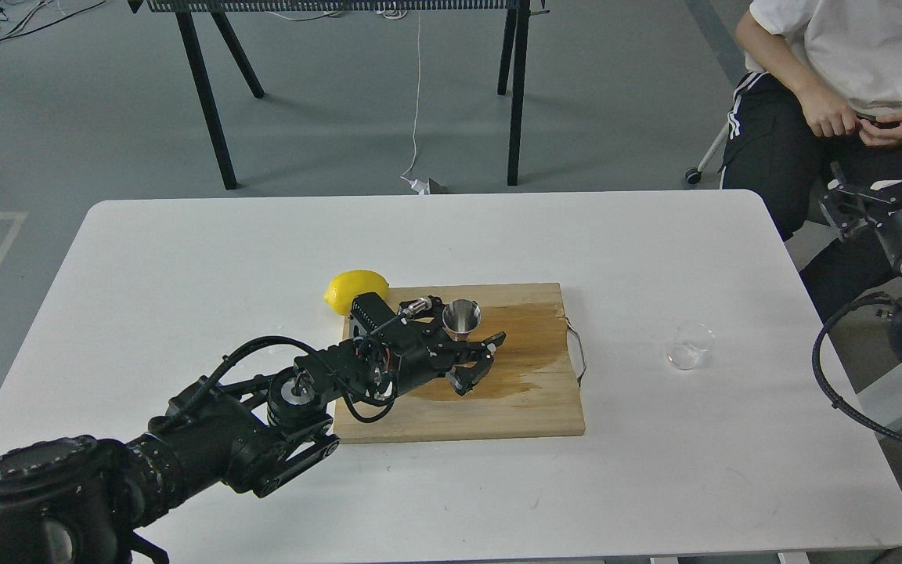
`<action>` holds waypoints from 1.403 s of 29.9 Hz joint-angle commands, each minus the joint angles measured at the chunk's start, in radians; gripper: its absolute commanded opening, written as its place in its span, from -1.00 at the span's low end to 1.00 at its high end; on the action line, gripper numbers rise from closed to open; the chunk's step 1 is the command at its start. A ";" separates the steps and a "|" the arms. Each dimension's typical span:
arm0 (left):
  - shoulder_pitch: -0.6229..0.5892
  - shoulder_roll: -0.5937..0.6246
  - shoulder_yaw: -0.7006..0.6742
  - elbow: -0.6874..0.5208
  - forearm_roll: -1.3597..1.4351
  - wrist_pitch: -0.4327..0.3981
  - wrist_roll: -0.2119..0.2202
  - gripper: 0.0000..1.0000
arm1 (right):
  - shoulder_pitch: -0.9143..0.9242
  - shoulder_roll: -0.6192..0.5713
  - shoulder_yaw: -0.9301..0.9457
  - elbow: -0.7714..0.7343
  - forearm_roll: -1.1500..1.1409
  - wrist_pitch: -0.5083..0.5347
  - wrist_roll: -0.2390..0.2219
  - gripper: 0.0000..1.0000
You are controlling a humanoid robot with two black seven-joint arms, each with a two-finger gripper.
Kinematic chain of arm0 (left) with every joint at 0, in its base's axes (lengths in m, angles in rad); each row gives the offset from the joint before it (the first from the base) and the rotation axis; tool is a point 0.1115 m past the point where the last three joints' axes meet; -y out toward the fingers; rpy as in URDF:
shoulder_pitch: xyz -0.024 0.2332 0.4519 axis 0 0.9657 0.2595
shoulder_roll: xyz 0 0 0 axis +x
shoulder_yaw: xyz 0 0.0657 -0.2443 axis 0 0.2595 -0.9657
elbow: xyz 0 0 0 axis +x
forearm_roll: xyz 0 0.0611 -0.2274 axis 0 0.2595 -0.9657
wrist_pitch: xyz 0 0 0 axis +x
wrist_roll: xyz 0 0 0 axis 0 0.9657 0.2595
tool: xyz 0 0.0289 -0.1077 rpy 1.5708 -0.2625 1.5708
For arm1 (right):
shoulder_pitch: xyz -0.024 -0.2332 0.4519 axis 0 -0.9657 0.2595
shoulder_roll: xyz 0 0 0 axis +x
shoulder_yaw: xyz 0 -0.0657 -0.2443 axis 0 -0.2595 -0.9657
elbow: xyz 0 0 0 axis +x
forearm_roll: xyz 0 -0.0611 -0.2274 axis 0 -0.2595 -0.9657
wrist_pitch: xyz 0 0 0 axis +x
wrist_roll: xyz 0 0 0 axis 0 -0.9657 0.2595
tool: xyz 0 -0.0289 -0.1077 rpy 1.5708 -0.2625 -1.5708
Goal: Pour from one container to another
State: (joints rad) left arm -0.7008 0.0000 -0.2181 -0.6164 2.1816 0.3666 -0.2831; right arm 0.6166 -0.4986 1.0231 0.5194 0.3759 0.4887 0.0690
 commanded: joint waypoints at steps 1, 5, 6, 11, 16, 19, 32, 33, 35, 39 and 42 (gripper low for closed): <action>0.000 0.021 0.000 -0.029 0.000 -0.003 0.001 0.49 | 0.000 -0.002 0.000 -0.001 0.000 0.000 0.000 1.00; 0.001 0.063 -0.001 -0.052 0.000 -0.005 0.002 0.59 | 0.000 -0.003 0.002 -0.001 0.000 0.000 0.000 1.00; 0.001 0.070 -0.001 -0.052 0.000 -0.005 0.001 0.59 | 0.000 -0.003 0.002 -0.001 0.000 0.000 0.000 1.00; 0.010 0.138 -0.001 -0.109 0.000 -0.002 -0.004 0.59 | 0.000 -0.002 0.000 0.001 0.000 0.000 0.000 1.00; 0.052 0.213 -0.014 -0.174 0.000 0.000 -0.004 0.60 | 0.000 -0.002 0.002 0.001 0.001 0.000 0.000 1.00; 0.070 0.265 -0.015 -0.203 0.000 0.031 -0.002 0.60 | 0.000 -0.003 0.002 0.001 0.001 0.000 0.000 1.00; 0.161 0.557 -0.147 -0.583 -0.046 0.077 -0.019 0.62 | -0.018 -0.012 0.002 0.001 0.001 0.000 0.000 1.00; 0.161 0.560 -0.174 -0.591 -0.133 0.081 -0.036 0.65 | -0.018 -0.012 0.002 0.001 0.001 0.000 0.000 1.00; 0.161 0.561 -0.230 -0.594 -0.311 0.077 -0.088 0.76 | -0.018 -0.012 -0.003 0.001 0.000 0.000 -0.001 1.00; 0.156 0.566 -0.291 -0.594 -0.656 0.052 -0.198 0.92 | -0.018 -0.017 -0.012 0.004 -0.002 0.000 -0.003 1.00; 0.150 0.584 -0.326 -0.592 -0.824 0.046 -0.206 1.00 | -0.018 -0.029 -0.011 0.005 -0.002 0.000 -0.005 1.00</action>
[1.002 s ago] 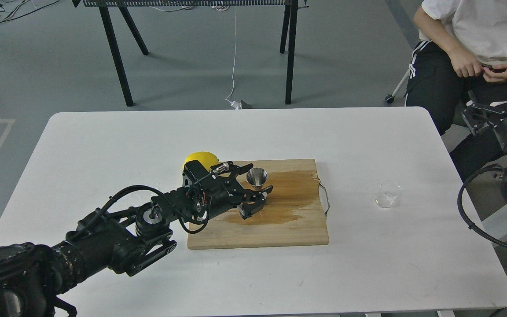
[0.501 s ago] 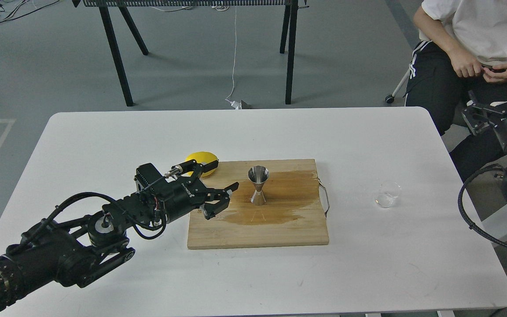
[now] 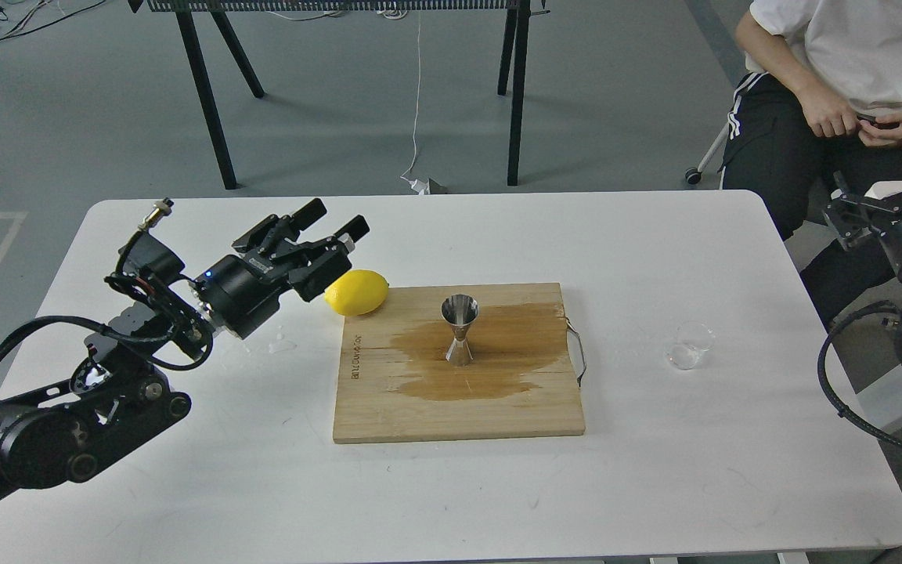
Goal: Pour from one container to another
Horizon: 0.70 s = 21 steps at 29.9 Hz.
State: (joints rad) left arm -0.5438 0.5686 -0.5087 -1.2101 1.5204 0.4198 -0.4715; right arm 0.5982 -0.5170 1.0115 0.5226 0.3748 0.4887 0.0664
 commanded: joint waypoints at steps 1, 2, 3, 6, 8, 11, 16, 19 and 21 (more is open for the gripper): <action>-0.007 0.019 -0.053 0.003 -0.198 -0.009 -0.017 1.00 | -0.001 -0.012 0.001 0.007 0.000 0.000 -0.002 1.00; -0.007 0.022 -0.068 0.004 -0.219 -0.009 -0.017 1.00 | -0.005 -0.014 0.001 0.019 0.000 0.000 -0.004 1.00; -0.007 0.022 -0.083 0.012 -0.241 -0.012 -0.017 1.00 | -0.011 -0.017 0.002 0.037 0.001 0.000 -0.004 1.00; -0.007 0.017 -0.126 0.018 -0.343 -0.077 -0.017 1.00 | -0.073 -0.021 0.015 0.108 0.007 0.000 -0.004 1.00; -0.004 0.019 -0.171 0.023 -0.498 -0.169 -0.017 1.00 | -0.109 -0.021 0.016 0.146 0.012 0.000 -0.004 1.00; -0.004 0.019 -0.226 0.066 -0.803 -0.333 -0.017 1.00 | -0.152 -0.020 0.032 0.189 0.016 0.000 -0.004 1.00; -0.005 0.022 -0.289 0.171 -1.316 -0.709 -0.017 1.00 | -0.247 -0.018 0.081 0.339 0.056 0.000 -0.004 1.00; -0.005 0.024 -0.297 0.201 -1.538 -0.822 -0.017 1.00 | -0.337 -0.018 0.111 0.463 0.072 0.000 -0.007 1.00; -0.005 0.025 -0.313 0.207 -1.646 -0.831 -0.017 1.00 | -0.388 -0.020 0.118 0.523 0.079 0.000 -0.007 1.00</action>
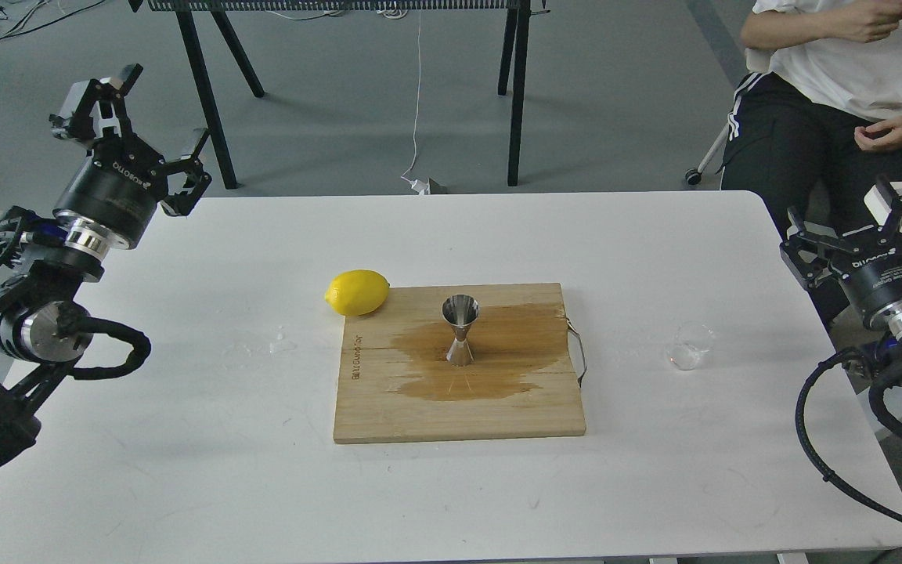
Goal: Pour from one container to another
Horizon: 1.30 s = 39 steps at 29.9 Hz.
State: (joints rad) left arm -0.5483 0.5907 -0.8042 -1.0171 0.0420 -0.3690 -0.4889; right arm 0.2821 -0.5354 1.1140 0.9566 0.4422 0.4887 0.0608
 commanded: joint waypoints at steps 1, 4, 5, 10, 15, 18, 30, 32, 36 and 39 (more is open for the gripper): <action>-0.001 0.003 -0.029 0.017 -0.207 -0.044 0.000 1.00 | -0.096 0.000 0.015 0.121 0.016 0.000 -0.001 1.00; 0.001 -0.003 -0.070 0.046 -0.286 -0.042 0.068 1.00 | -0.181 0.000 0.015 0.217 0.059 0.000 -0.001 1.00; 0.002 -0.006 -0.082 0.058 -0.295 -0.042 0.069 1.00 | -0.211 0.000 0.015 0.243 0.091 0.000 -0.001 1.00; -0.001 -0.012 -0.092 0.069 -0.295 -0.031 0.062 1.00 | -0.304 0.005 0.013 0.326 0.223 0.000 0.002 1.00; -0.007 -0.006 -0.090 0.069 -0.294 -0.031 0.062 1.00 | -0.327 0.005 0.035 0.372 0.239 -0.163 0.010 0.99; -0.007 -0.005 -0.090 0.069 -0.292 -0.030 0.061 1.00 | -0.330 0.005 0.059 0.418 0.250 -0.358 0.010 1.00; -0.007 -0.006 -0.087 0.069 -0.292 -0.031 0.049 1.00 | -0.307 0.080 0.044 0.340 0.237 -0.502 0.017 1.00; -0.007 -0.008 -0.084 0.069 -0.292 -0.031 0.043 1.00 | -0.310 0.081 0.038 0.337 0.213 -0.499 0.019 1.00; -0.005 -0.011 -0.081 0.069 -0.292 -0.031 0.039 1.00 | -0.308 0.136 0.038 0.286 0.110 -0.483 0.004 1.00; -0.005 -0.012 -0.084 0.069 -0.292 -0.030 0.039 1.00 | -0.302 0.158 0.038 0.280 0.084 -0.479 -0.035 1.00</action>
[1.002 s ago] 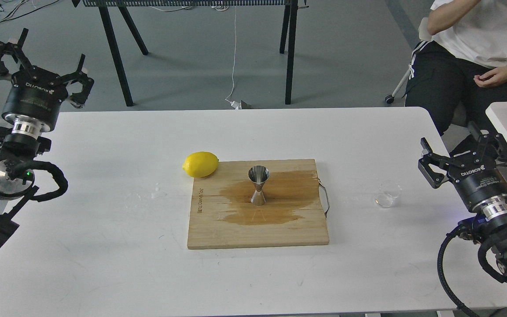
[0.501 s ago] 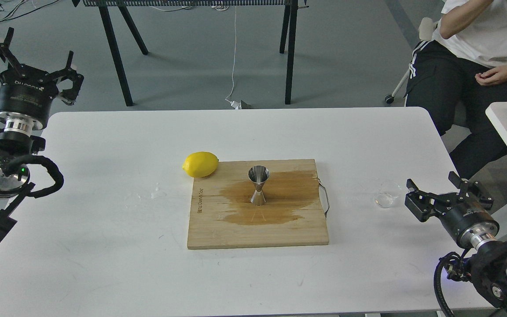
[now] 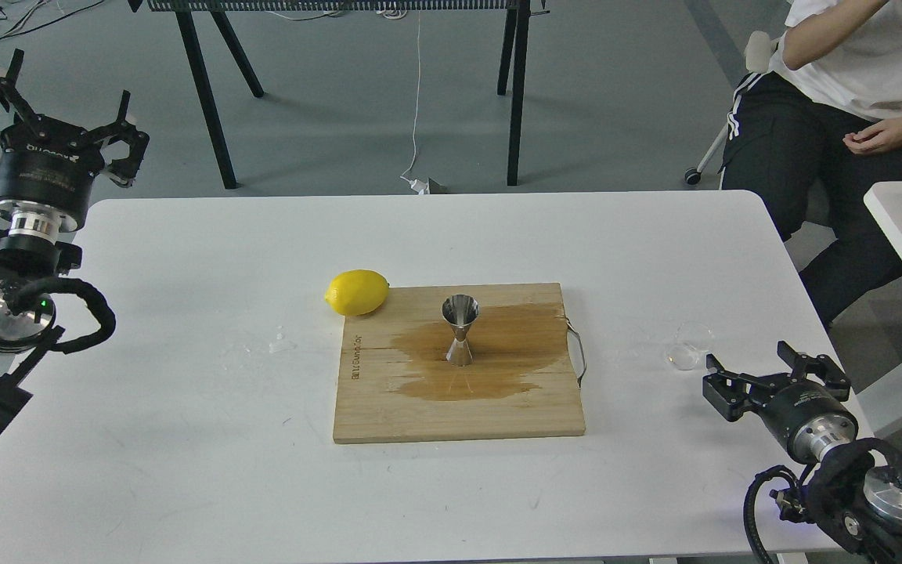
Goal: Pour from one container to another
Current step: 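Move the right gripper to the clear glass cup and grasp it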
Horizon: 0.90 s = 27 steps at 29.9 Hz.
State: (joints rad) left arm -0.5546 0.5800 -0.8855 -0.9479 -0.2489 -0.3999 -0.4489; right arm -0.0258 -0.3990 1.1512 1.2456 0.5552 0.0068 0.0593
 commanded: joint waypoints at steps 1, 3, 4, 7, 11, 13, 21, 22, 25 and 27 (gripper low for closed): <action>0.001 -0.002 -0.003 0.000 -0.001 0.001 -0.001 1.00 | 0.012 0.023 -0.001 -0.009 -0.031 -0.004 -0.044 1.00; 0.001 -0.002 -0.001 0.000 0.000 0.001 -0.004 1.00 | 0.030 0.034 -0.008 -0.015 -0.031 -0.011 -0.049 1.00; 0.001 0.000 0.000 0.000 0.000 0.001 -0.008 1.00 | 0.041 0.046 -0.018 -0.029 -0.031 -0.016 -0.049 1.00; -0.001 0.004 0.002 0.000 0.000 0.000 -0.011 1.00 | 0.070 0.080 -0.024 -0.086 -0.031 -0.018 -0.050 1.00; 0.001 0.006 0.002 0.000 0.000 0.000 -0.011 1.00 | 0.099 0.104 -0.025 -0.161 -0.031 -0.018 -0.053 1.00; 0.001 0.006 0.002 0.000 0.000 0.000 -0.010 1.00 | 0.112 0.117 -0.025 -0.184 -0.031 -0.018 -0.053 0.99; 0.001 0.007 0.003 0.000 0.000 -0.002 -0.007 1.00 | 0.139 0.129 -0.025 -0.213 -0.031 -0.018 -0.055 0.95; 0.001 0.011 0.003 0.000 0.000 -0.002 -0.007 1.00 | 0.147 0.135 -0.025 -0.225 -0.031 -0.018 -0.055 0.95; 0.001 0.012 0.003 0.000 0.000 -0.002 -0.007 1.00 | 0.170 0.144 -0.025 -0.261 -0.031 -0.016 -0.058 0.93; 0.001 0.014 0.003 0.000 0.000 -0.003 -0.005 1.00 | 0.175 0.153 -0.025 -0.265 -0.031 -0.013 -0.059 0.86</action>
State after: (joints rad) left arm -0.5539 0.5918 -0.8820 -0.9480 -0.2485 -0.4020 -0.4555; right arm 0.1376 -0.2566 1.1259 0.9953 0.5245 -0.0098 0.0021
